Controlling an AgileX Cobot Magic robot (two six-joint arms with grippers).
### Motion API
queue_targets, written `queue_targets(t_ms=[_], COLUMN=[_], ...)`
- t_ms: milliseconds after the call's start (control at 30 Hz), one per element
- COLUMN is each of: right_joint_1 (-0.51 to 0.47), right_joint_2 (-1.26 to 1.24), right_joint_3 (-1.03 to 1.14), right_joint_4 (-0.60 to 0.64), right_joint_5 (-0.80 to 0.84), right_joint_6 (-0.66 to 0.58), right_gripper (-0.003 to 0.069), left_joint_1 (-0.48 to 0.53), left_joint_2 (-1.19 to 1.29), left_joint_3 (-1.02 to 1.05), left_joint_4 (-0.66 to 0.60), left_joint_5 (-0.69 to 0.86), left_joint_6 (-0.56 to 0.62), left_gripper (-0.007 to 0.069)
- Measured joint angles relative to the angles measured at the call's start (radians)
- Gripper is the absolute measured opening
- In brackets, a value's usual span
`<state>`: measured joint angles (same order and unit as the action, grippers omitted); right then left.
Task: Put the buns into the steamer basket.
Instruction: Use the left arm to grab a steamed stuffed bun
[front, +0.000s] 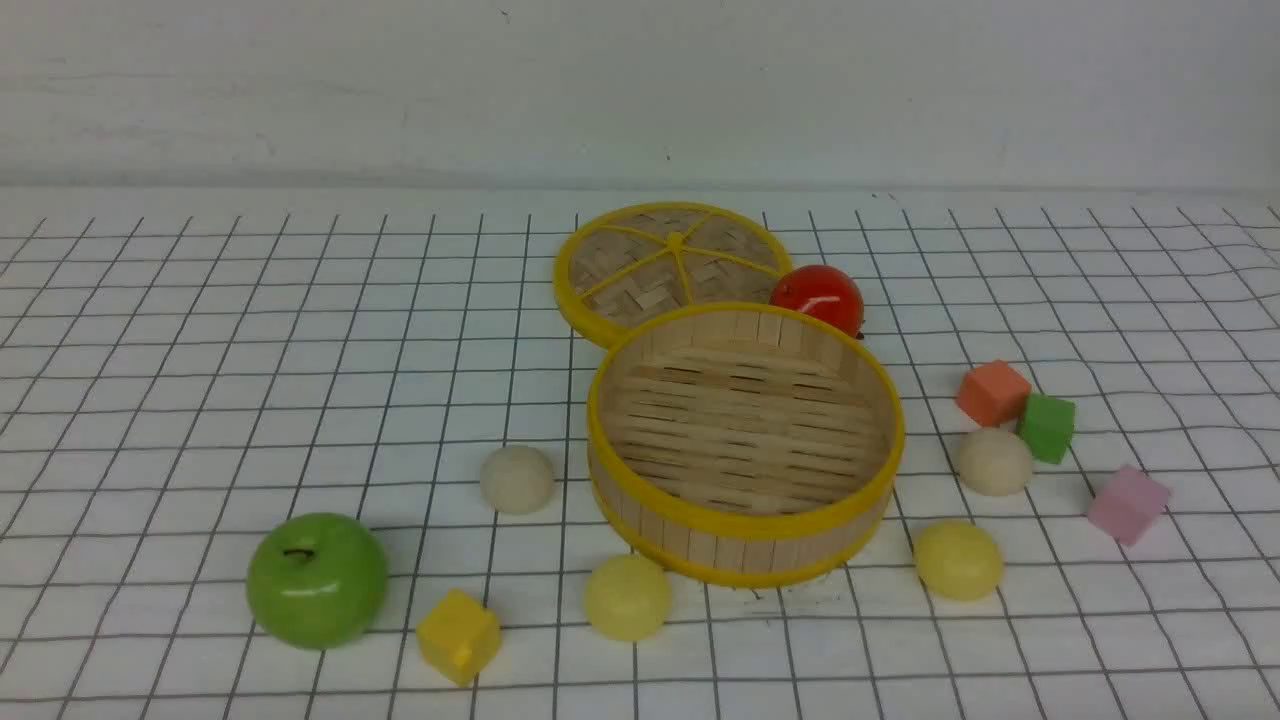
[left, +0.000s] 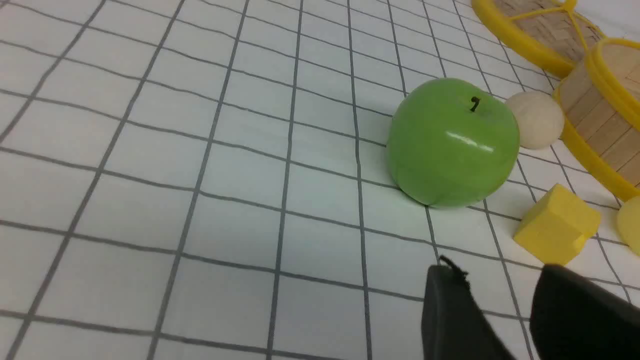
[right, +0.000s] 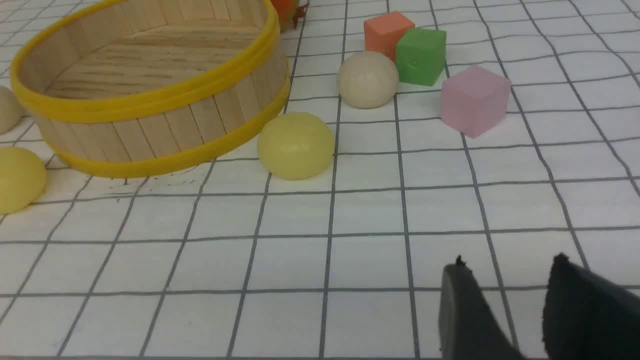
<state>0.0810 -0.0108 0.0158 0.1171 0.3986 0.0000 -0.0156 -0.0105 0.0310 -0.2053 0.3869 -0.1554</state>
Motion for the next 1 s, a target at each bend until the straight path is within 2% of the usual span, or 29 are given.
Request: queue_targets(t_ms=[600,667,800,933,1000], right_joint_1=[0.000,0.000,0.000,0.000,0.000], right_joint_2=[0.000,0.000,0.000,0.000,0.000], right_joint_3=[0.000,0.000,0.000,0.000,0.000], right_joint_4=[0.000,0.000,0.000,0.000,0.000], right_joint_5=[0.000,0.000,0.000,0.000,0.000], right_joint_6=[0.000,0.000,0.000,0.000,0.000], right_gripper=[0.0239,0.0239,0.0239,0.0239,0.0239], left_joint_1=[0.000,0.000,0.000,0.000,0.000], left_joint_2=[0.000,0.000,0.000,0.000,0.000], left_joint_3=[0.000,0.000,0.000,-0.001,-0.025], left_joint_4=[-0.024,-0.119,-0.439,-0.571,-0.588], left_joint_5=[-0.034,-0.100,-0.286,-0.427,-0.409], left_joint_6=[-0.013,-0.067,-0.220,-0.234,-0.231], left_gripper=[0.0237,0.0237,0.0237,0.0225,0.0188])
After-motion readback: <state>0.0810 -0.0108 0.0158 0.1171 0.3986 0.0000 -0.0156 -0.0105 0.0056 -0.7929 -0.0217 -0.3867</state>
